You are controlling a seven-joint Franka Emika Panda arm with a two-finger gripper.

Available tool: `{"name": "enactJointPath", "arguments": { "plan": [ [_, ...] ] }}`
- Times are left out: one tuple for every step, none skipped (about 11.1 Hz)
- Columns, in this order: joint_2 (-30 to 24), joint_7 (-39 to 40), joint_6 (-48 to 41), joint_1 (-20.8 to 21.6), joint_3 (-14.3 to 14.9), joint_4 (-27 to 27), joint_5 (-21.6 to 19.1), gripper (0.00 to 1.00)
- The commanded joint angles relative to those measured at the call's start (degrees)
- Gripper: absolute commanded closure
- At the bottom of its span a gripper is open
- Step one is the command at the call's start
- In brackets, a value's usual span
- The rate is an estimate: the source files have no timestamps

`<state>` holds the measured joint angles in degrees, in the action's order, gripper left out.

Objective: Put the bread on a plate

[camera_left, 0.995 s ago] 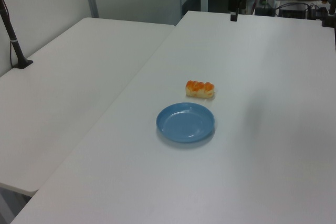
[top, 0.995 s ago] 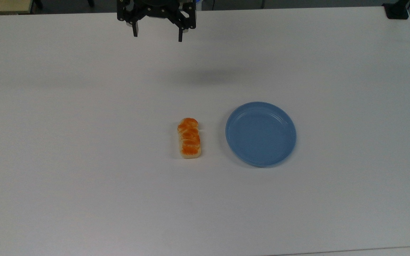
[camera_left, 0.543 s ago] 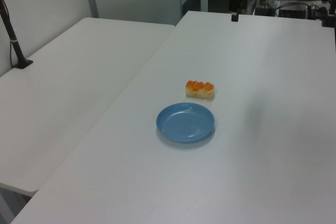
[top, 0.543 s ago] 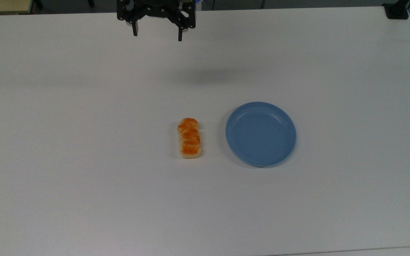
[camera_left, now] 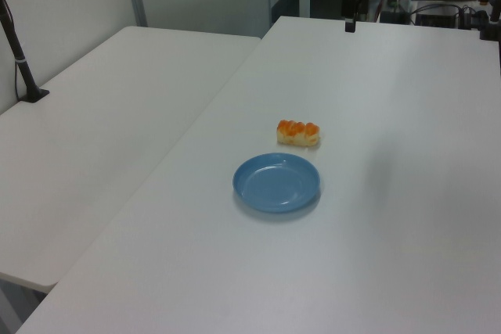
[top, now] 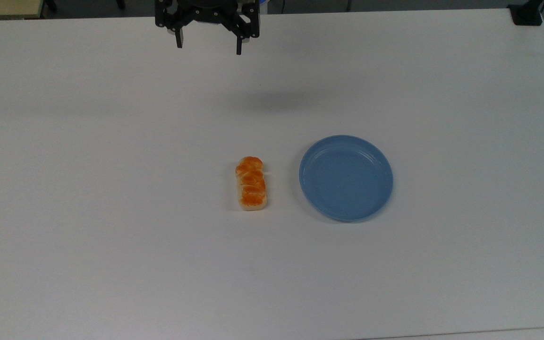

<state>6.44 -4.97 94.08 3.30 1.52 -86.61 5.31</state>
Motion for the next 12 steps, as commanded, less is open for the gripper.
{"name": "enactJointPath", "arguments": {
  "plan": [
    [-0.9, 0.8, -0.3, 0.0, 0.2, -1.4, -0.5, 0.00],
    [-0.9, 0.9, -0.1, -0.1, 0.3, -1.3, -0.3, 0.00],
    [-0.7, 0.9, 0.7, -0.1, 0.3, -1.4, -0.2, 0.00],
    [-0.2, 0.9, 1.4, -0.1, 0.3, -1.3, -0.2, 0.00],
    [0.1, 0.9, 1.5, -0.1, 0.4, -1.3, 0.0, 0.00],
    [0.3, 1.7, 1.8, -0.1, 0.4, -1.3, 0.0, 0.00],
    [0.9, 2.5, 3.2, -0.1, 0.5, -1.3, -0.1, 0.00],
    [1.8, 2.5, 4.1, -0.3, 0.5, -1.3, 0.0, 0.00],
    [2.2, 2.6, 5.2, -0.9, 0.5, -1.3, -0.1, 0.00],
    [3.1, 2.6, 6.3, -1.3, 0.5, -1.3, -0.1, 0.00],
    [4.2, 2.6, 7.5, -1.3, 0.4, -1.2, -0.1, 0.00],
    [5.1, 2.5, 8.7, -1.3, 0.5, -1.1, -0.4, 0.00]
  ]
}}
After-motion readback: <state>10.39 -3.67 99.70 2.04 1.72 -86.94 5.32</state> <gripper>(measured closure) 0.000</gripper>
